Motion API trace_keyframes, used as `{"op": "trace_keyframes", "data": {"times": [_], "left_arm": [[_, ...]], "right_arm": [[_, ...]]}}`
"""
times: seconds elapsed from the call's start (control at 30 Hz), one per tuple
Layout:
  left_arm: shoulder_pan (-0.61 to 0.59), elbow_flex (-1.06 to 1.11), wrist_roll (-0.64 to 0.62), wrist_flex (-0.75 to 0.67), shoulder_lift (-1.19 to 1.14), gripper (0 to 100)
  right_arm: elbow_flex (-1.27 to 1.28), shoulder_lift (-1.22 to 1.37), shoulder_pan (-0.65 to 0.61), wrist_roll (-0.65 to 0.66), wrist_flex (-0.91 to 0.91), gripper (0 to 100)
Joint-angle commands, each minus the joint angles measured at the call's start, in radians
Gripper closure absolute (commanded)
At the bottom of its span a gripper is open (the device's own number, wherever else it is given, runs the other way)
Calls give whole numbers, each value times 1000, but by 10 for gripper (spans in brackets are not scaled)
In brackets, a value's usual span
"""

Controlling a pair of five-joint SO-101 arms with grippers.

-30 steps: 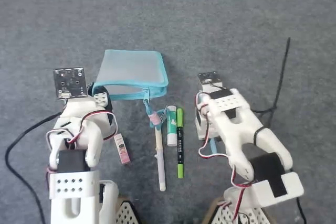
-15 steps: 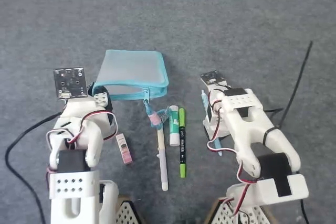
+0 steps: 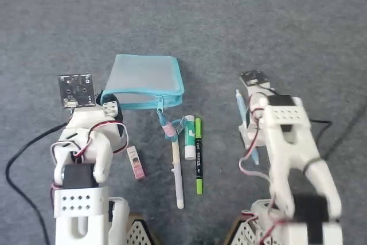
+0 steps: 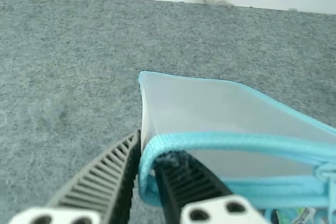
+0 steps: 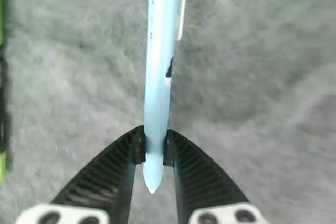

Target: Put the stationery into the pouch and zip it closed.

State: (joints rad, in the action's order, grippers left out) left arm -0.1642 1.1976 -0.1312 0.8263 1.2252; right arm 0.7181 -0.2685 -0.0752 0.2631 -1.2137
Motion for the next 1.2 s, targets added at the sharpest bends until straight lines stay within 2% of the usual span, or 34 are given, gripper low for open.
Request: {"op": "trace_keyframes", "data": {"times": [0.0,0.1,0.23,0.37,0.47,0.67,0.83,1.03,1.17], "left_arm": [[-8,-10,-9,-31,-11,988],[-8,-10,-9,-31,-11,988],[-9,-7,-9,-31,-11,988],[-8,7,-9,-35,-6,988],[-8,8,-9,-35,-6,988],[-6,15,-8,-37,-5,988],[-5,15,-8,-38,-5,988],[-3,16,-6,-38,-5,988],[9,22,46,-38,-5,988]], "right_arm": [[-124,-331,-27,109,-229,991],[-282,-449,-156,135,-400,991],[-462,-426,-395,130,-547,991],[-566,-354,-602,78,-576,991],[-620,-262,-700,60,-576,991],[-678,-74,-722,57,-582,991],[-677,-15,-719,51,-584,991],[-683,30,-665,14,-584,992],[-723,65,-611,2,-584,992]]}}
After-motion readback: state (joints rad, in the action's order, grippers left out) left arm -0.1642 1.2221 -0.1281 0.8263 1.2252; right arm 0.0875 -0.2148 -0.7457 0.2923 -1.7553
